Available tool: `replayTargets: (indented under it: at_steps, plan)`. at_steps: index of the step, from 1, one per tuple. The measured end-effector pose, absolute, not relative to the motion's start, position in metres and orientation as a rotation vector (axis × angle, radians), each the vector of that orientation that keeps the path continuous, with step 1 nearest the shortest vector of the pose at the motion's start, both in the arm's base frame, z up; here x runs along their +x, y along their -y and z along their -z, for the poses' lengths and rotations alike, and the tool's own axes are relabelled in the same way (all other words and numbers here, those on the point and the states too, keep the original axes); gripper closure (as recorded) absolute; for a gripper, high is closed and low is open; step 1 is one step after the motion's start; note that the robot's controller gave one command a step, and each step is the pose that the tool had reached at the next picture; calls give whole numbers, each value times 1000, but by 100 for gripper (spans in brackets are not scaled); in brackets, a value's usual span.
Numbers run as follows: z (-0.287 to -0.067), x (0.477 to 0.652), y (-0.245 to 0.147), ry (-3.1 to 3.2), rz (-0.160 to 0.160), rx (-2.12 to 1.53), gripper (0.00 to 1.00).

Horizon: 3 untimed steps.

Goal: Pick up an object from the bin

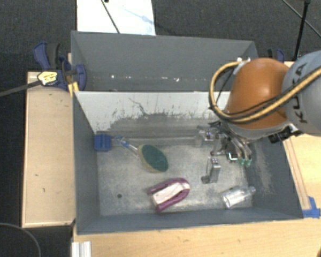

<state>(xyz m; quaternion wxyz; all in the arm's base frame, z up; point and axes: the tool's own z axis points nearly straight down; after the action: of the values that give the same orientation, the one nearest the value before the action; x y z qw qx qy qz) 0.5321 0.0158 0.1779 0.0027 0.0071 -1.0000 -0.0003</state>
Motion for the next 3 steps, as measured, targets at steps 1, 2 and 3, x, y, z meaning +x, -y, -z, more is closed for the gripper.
replayTargets:
  at_steps: [1,2,3]
  plan:
    - [-171,519,-39,3135,1,210,0]
    - [-102,508,39,3137,-2,-125,0]
    - [-100,500,128,3123,-5,-373,0]
